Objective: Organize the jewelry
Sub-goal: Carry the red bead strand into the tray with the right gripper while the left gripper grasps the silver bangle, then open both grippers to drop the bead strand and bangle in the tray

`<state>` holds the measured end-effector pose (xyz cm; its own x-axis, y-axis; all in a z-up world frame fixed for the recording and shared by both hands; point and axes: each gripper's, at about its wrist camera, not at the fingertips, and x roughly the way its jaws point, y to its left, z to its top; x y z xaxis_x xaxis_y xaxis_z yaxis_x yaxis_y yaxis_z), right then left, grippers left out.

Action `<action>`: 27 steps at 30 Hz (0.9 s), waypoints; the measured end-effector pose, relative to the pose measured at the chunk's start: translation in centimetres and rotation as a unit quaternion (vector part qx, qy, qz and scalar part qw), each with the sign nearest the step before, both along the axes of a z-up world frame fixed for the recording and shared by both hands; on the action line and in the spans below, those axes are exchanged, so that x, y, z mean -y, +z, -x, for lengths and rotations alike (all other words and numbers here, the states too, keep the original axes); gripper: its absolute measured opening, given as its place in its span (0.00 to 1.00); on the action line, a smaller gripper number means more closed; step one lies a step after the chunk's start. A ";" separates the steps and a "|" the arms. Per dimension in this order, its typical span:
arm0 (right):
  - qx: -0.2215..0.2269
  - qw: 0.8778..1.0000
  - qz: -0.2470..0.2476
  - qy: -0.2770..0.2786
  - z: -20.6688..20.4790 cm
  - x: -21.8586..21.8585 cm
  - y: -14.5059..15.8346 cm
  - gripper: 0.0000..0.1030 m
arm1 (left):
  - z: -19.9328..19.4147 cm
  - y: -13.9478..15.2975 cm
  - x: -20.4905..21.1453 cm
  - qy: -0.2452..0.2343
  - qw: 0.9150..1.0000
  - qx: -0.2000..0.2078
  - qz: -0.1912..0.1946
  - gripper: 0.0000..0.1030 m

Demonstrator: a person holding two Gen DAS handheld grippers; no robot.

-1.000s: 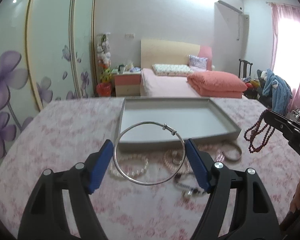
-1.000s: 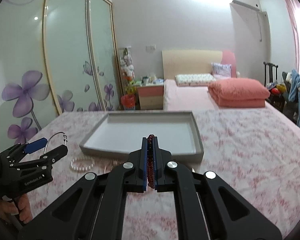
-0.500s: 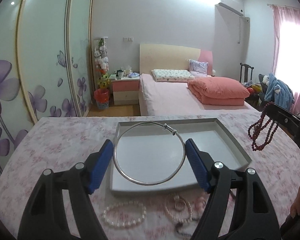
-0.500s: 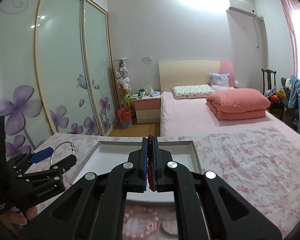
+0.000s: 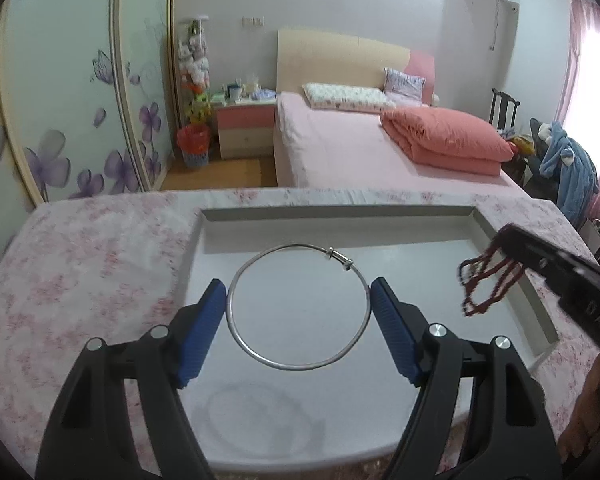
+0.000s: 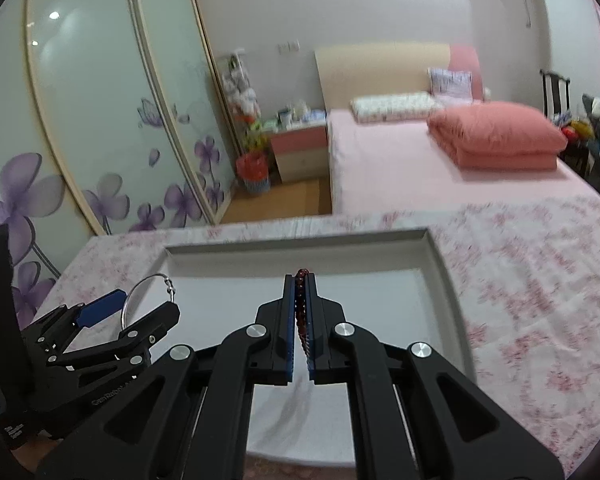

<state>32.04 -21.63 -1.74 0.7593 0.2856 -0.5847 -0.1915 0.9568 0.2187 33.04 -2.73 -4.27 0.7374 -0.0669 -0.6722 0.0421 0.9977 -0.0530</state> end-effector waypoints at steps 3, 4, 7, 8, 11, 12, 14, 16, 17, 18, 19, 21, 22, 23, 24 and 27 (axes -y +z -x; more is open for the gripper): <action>-0.026 1.000 -0.008 -0.002 -1.2 -0.2 -1.1 0.05 | -1.0 -0.9 0.3 -0.004 1.000 -0.011 -0.003 0.70; -0.037 0.999 -0.014 -0.003 -1.5 -0.1 -1.5 0.06 | -1.3 -1.2 0.4 -0.005 1.000 -0.016 -0.003 0.71; -0.051 0.998 -0.028 -0.008 -1.7 0.3 -1.9 0.09 | -1.9 -1.8 0.4 -0.008 1.000 -0.028 0.006 0.71; -0.052 0.998 -0.029 -0.010 -1.6 0.5 -1.8 0.13 | -2.0 -2.0 0.2 -0.007 0.999 -0.030 0.009 0.72; -0.044 0.998 -0.033 -0.021 -0.9 1.2 -1.5 0.32 | -1.8 -1.8 -0.3 -0.003 0.999 -0.029 0.023 0.76; -0.041 0.998 -0.033 -0.024 -0.5 1.5 -1.4 0.32 | -1.7 -1.6 -0.6 -0.001 0.999 -0.027 0.026 0.76; -0.037 0.998 -0.035 -0.027 0.0 2.1 -1.0 0.32 | -1.3 -1.1 -1.0 0.007 0.999 -0.022 0.028 0.76; -0.032 0.998 -0.035 -0.030 0.6 2.6 -0.6 0.32 | -0.8 -0.4 -1.7 0.015 0.999 -0.017 0.030 0.76; -0.029 0.999 -0.033 -0.031 0.9 2.8 -0.4 0.32 | -0.3 -0.1 -2.1 0.020 0.999 -0.014 0.031 0.76; -0.027 0.999 -0.033 -0.032 1.2 3.0 -0.2 0.32 | 0.2 0.2 -2.5 0.024 0.999 -0.012 0.031 0.76; -0.025 0.999 -0.031 -0.032 1.6 3.2 -0.1 0.32 | 0.7 0.4 -2.9 0.027 0.999 -0.009 0.030 0.76; -0.022 0.999 -0.028 -0.032 2.5 3.5 0.3 0.32 | 2.1 0.9 -3.8 0.034 0.999 -0.004 0.029 0.76; -0.022 0.999 -0.025 -0.031 3.0 3.6 0.4 0.32 | 3.0 1.2 -4.1 0.036 0.999 -0.002 0.028 0.76; -0.022 0.999 -0.021 -0.029 3.7 3.8 0.5 0.32 | 3.8 1.4 -4.5 0.037 0.999 0.000 0.028 0.76; -0.023 0.999 -0.019 -0.028 4.1 4.0 0.5 0.32 | 4.6 1.6 -4.8 0.038 0.999 0.002 0.027 0.76; -0.029 0.999 -0.009 -0.026 5.9 4.6 0.3 0.36 | 7.4 2.0 -6.0 0.044 0.999 0.009 0.018 0.79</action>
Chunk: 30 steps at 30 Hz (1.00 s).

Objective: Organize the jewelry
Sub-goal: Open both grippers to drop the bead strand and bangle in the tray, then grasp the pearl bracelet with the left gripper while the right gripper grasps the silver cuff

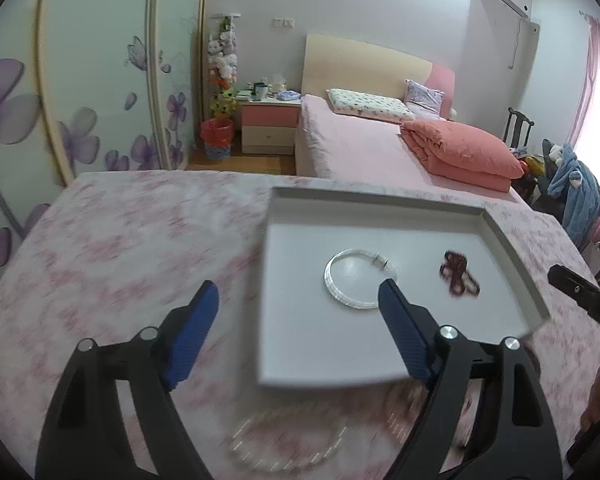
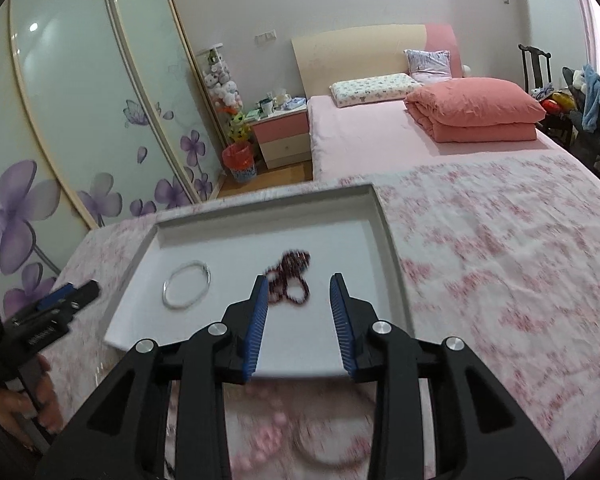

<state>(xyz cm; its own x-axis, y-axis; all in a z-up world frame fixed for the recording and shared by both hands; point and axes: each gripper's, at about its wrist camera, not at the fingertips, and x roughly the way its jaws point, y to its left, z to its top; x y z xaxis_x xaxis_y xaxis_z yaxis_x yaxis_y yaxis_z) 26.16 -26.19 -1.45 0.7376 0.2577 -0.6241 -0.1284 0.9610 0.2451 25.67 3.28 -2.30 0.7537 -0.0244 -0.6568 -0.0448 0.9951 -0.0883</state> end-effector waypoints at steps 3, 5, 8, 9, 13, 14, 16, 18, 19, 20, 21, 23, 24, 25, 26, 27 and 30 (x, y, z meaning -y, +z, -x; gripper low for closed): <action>-0.012 1.000 0.015 0.002 1.7 0.6 -0.8 0.40 | 3.1 0.0 -1.1 0.005 1.000 0.004 -0.014 0.80; -0.025 0.999 0.027 0.005 2.7 1.1 -1.7 0.40 | 5.0 -0.3 -1.8 0.008 1.000 0.004 -0.025 0.82; -0.053 0.997 0.048 0.012 4.1 1.5 -3.5 0.47 | 7.1 -1.1 -2.4 0.006 0.999 -0.003 -0.041 0.85; -0.062 0.996 0.056 0.018 4.5 1.5 -4.1 0.52 | 7.7 -1.4 -2.5 0.005 0.999 -0.007 -0.046 0.86; -0.082 0.992 0.089 0.038 5.7 1.0 -5.9 0.62 | 9.2 -2.8 -2.7 -0.008 0.998 -0.027 -0.052 0.90; -0.085 0.991 0.093 0.041 5.8 0.9 -6.1 0.64 | 9.3 -3.1 -2.7 -0.010 0.998 -0.030 -0.054 0.91; -0.087 0.990 0.103 0.047 6.0 0.5 -6.5 0.71 | 9.5 -3.5 -2.7 -0.012 0.998 -0.036 -0.059 0.91; -0.087 0.988 0.114 0.050 5.9 0.1 -6.7 0.72 | 9.6 -3.9 -2.5 -0.014 0.997 -0.041 -0.059 0.91; -0.087 0.987 0.123 0.051 5.8 -0.1 -6.9 0.73 | 9.6 -4.0 -2.5 -0.015 0.997 -0.043 -0.059 0.91; -0.086 0.986 0.130 0.051 5.7 -0.2 -7.1 0.73 | 9.7 -4.2 -2.4 -0.016 0.997 -0.045 -0.060 0.91; -0.087 0.985 0.137 0.051 5.5 -0.3 -7.3 0.74 | 9.6 -4.2 -2.3 -0.017 0.997 -0.047 -0.062 0.91; -0.084 0.985 0.140 0.050 5.0 -0.4 -7.5 0.78 | 9.6 -4.4 -2.1 -0.018 0.996 -0.050 -0.067 0.91; -0.085 0.985 0.140 0.051 4.8 -0.4 -7.5 0.78 | 9.6 -4.5 -2.2 -0.019 0.996 -0.051 -0.069 0.91; -0.085 0.985 0.140 0.053 4.4 -0.3 -7.5 0.78 | 9.6 -4.5 -2.2 -0.019 0.996 -0.052 -0.070 0.91; -0.084 0.985 0.141 0.055 4.2 -0.4 -7.5 0.78 | 9.6 -4.6 -2.2 -0.019 0.996 -0.053 -0.071 0.91; -0.082 0.985 0.142 0.059 4.0 -0.4 -7.5 0.78 | 9.5 -4.7 -2.2 -0.019 0.996 -0.054 -0.071 0.91; -0.080 0.984 0.143 0.076 3.2 -0.6 -7.5 0.78 | 9.4 -4.8 -2.2 -0.018 0.996 -0.057 -0.071 0.91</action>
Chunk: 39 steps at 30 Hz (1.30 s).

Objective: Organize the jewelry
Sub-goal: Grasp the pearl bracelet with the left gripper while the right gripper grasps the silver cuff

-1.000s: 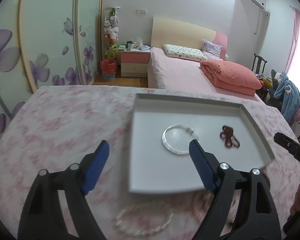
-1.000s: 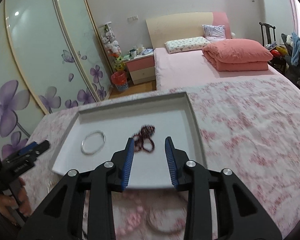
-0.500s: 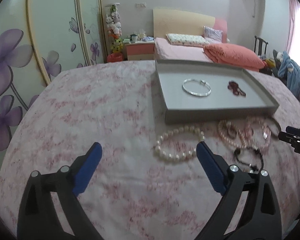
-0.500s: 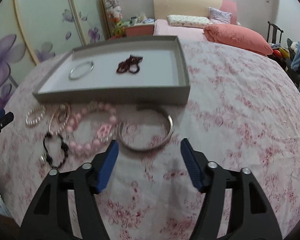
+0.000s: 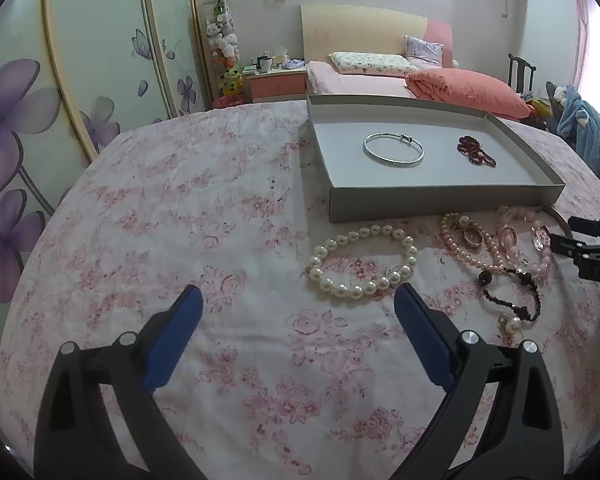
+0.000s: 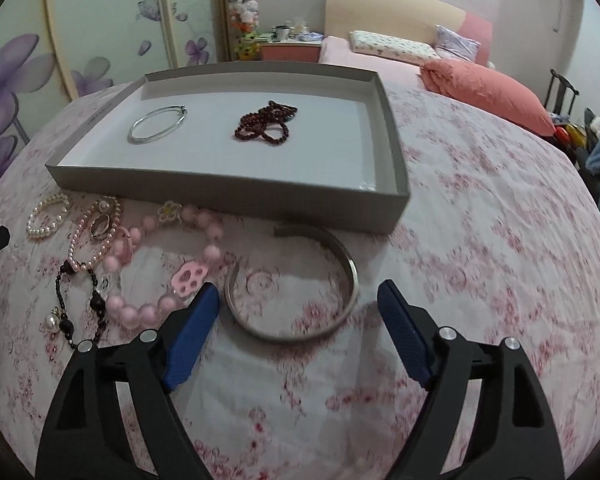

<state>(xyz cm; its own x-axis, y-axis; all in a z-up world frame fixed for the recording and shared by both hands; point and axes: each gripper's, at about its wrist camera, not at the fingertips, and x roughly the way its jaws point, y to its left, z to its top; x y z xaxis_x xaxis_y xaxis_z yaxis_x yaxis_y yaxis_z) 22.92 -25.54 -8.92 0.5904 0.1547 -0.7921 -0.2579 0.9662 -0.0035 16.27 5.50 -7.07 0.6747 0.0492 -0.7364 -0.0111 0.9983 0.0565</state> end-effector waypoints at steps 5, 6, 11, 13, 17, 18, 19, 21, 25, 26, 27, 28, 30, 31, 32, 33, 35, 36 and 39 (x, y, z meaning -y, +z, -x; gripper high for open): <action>-0.002 1.000 -0.009 0.016 -0.7 0.1 0.0 0.73 | -0.2 -0.2 0.1 0.000 1.000 -0.003 -0.001 0.91; 0.000 1.000 -0.011 0.016 -0.7 0.2 0.0 0.68 | -0.2 -0.2 0.1 0.000 1.000 -0.003 -0.001 0.91; 0.003 1.000 -0.017 -0.023 0.4 0.6 0.0 0.65 | -0.4 -0.3 0.1 0.004 1.000 -0.004 -0.001 0.91; 0.003 0.999 -0.017 -0.036 1.1 0.5 0.0 0.65 | -0.7 -0.3 0.1 0.008 1.000 -0.004 -0.002 0.91; 0.003 0.999 -0.017 -0.049 2.3 0.2 0.0 0.65 | -2.0 -0.7 0.2 0.015 1.000 -0.013 -0.012 0.75; 0.003 0.999 -0.017 -0.049 2.4 0.2 0.0 0.65 | -2.3 -0.8 0.2 0.017 1.000 -0.018 -0.013 0.72; 0.003 0.999 -0.017 -0.049 2.5 0.2 0.0 0.65 | -2.8 -1.0 0.2 0.019 1.000 -0.023 -0.010 0.64; 0.003 0.999 -0.017 -0.049 2.4 0.2 0.0 0.65 | -3.5 -1.4 0.3 0.020 0.999 -0.032 -0.006 0.55; 0.003 0.999 -0.017 -0.049 2.4 0.3 0.0 0.65 | -4.3 -2.0 0.5 0.015 0.999 -0.037 -0.006 0.39; 0.003 0.999 -0.017 -0.049 2.4 0.2 0.0 0.65 | -4.2 -2.0 0.6 0.012 0.999 -0.038 -0.007 0.33; 0.003 0.999 -0.017 -0.049 2.4 0.2 0.0 0.65 | -4.2 -2.0 0.8 0.006 0.999 -0.038 -0.006 0.30; 0.003 0.999 -0.017 -0.049 2.4 0.2 0.0 0.65 | -4.1 -2.0 1.0 0.003 0.999 -0.038 -0.008 0.27; 0.002 0.999 -0.017 -0.049 2.4 0.2 0.0 0.65 | -4.0 -2.0 1.3 0.003 0.999 -0.037 -0.012 0.26; 0.002 0.999 -0.017 -0.049 2.4 0.3 0.0 0.65 | -4.0 -2.0 1.3 0.003 0.999 -0.036 -0.013 0.26; 0.002 0.999 -0.017 -0.049 2.4 0.2 0.0 0.65 | -4.0 -2.0 1.2 0.004 0.999 -0.035 -0.012 0.26; 0.002 0.999 -0.017 -0.049 2.4 0.2 0.0 0.65 | -4.0 -2.0 1.2 0.005 0.999 -0.035 -0.010 0.26; 0.002 0.999 -0.017 -0.049 2.4 0.2 0.0 0.65 | -3.9 -2.0 1.1 0.006 0.999 -0.036 -0.007 0.26; 0.002 0.999 -0.017 -0.049 2.4 0.2 0.0 0.65 | -4.0 -2.0 1.2 0.006 0.999 -0.036 -0.007 0.26; 0.002 0.999 -0.016 -0.049 2.4 0.2 0.0 0.65 | -4.0 -2.0 1.2 0.005 0.999 -0.036 -0.008 0.26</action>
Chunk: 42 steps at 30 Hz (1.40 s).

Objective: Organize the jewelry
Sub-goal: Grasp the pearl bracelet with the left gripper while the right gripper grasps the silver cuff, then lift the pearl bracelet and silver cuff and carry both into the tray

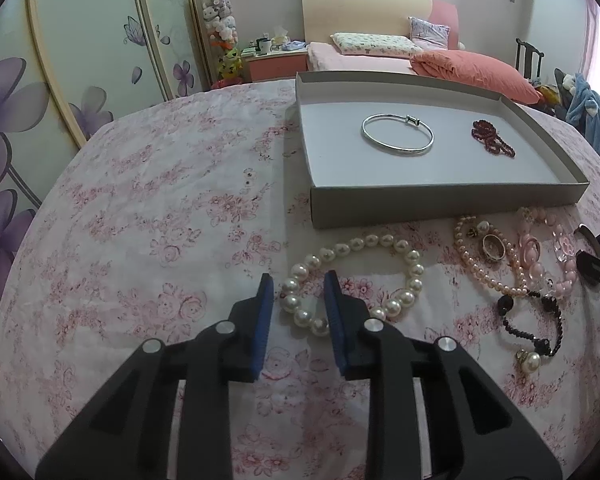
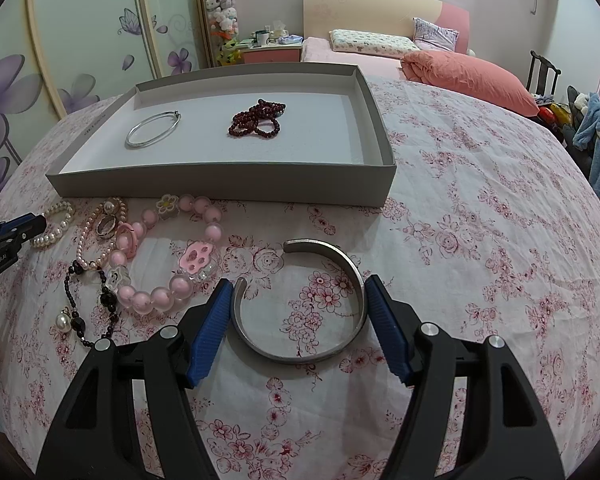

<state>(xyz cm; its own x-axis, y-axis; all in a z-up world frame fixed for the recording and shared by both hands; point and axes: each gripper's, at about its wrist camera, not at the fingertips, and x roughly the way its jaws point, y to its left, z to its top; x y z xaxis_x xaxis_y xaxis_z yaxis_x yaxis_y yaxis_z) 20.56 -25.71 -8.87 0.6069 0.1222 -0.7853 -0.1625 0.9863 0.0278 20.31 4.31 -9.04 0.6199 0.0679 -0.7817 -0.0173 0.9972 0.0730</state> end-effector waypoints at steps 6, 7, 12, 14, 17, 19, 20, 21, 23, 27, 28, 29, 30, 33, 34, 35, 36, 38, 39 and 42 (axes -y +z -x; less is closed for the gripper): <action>0.000 1.000 0.000 0.000 0.0 0.0 0.0 0.66 | 0.1 0.0 0.0 0.000 1.000 0.000 0.005 0.26; 0.000 1.000 0.000 0.000 0.0 0.0 0.0 0.66 | 0.1 0.0 0.0 0.000 1.000 0.000 0.005 0.26; 0.000 1.000 0.000 0.000 0.0 0.0 0.0 0.66 | 0.1 0.0 -0.1 -0.004 1.000 -0.001 0.012 0.22; 0.000 1.000 -0.002 -0.001 0.0 0.0 0.0 0.65 | 0.1 0.0 0.1 -0.008 1.000 0.000 0.013 0.10; 0.000 1.000 -0.002 -0.003 0.2 0.0 0.0 0.65 | 0.4 0.0 0.1 -0.008 1.000 0.000 0.014 0.10; 0.000 1.000 -0.009 -0.007 0.5 0.1 0.0 0.65 | 0.8 0.0 -0.1 -0.008 1.000 -0.001 0.020 0.10; 0.000 1.000 -0.015 -0.008 0.7 0.3 0.0 0.65 | 1.1 0.1 -0.2 -0.007 1.000 -0.002 0.024 0.10; -0.001 1.000 -0.022 -0.011 0.9 0.4 0.1 0.65 | 1.5 0.1 -0.3 -0.006 1.000 -0.002 0.029 0.10; -0.004 0.999 -0.036 -0.015 1.2 0.7 0.2 0.65 | 2.0 0.1 -0.6 -0.005 0.999 -0.002 0.037 0.10; -0.010 0.997 -0.071 -0.024 1.8 1.3 0.4 0.65 | 3.2 0.8 -1.1 -0.003 0.998 0.008 0.064 0.10; -0.010 0.997 -0.076 -0.024 1.9 1.3 0.4 0.65 | 3.5 1.0 -1.2 -0.004 0.997 0.013 0.070 0.10; -0.008 0.996 -0.082 -0.025 2.1 1.4 0.5 0.65 | 3.8 1.3 -1.2 -0.005 0.997 0.019 0.078 0.10; -0.006 0.996 -0.086 -0.025 2.3 1.3 0.6 0.65 | 4.1 1.6 -1.2 -0.005 0.996 0.025 0.084 0.10; 0.001 0.995 -0.097 -0.024 2.8 1.2 1.0 0.65 | 4.8 2.5 -1.1 -0.009 0.994 0.041 0.102 0.10; 0.003 0.995 -0.101 -0.022 3.0 1.1 1.2 0.65 | 5.1 2.8 -1.1 -0.010 0.993 0.047 0.110 0.10; 0.006 0.994 -0.104 -0.021 3.1 1.1 1.3 0.65 | 5.2 3.0 -1.0 -0.011 0.992 0.050 0.114 0.10; 0.010 0.994 -0.107 -0.019 3.3 1.0 1.5 0.65 | 5.5 3.2 -1.0 -0.011 0.991 0.055 0.119 0.10; 0.020 0.994 -0.111 -0.016 3.6 0.8 2.0 0.65 | 5.8 3.8 -1.0 -0.012 0.989 0.065 0.129 0.10; 0.025 0.993 -0.111 -0.015 3.7 0.7 2.2 0.65 | 6.0 4.0 -1.0 -0.012 0.989 0.069 0.132 0.10; 0.039 0.993 -0.115 -0.010 4.0 0.3 2.8 0.65 | 6.5 4.7 -0.8 -0.013 0.987 0.082 0.141 0.10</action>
<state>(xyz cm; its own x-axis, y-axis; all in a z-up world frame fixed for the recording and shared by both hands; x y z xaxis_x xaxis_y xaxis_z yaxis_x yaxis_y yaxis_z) 16.51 -25.98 -6.03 0.6693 0.2800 -0.6882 -0.1545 0.9585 0.2396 13.83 5.16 -4.31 0.7390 -0.1544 -0.6558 0.0193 0.9778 -0.2085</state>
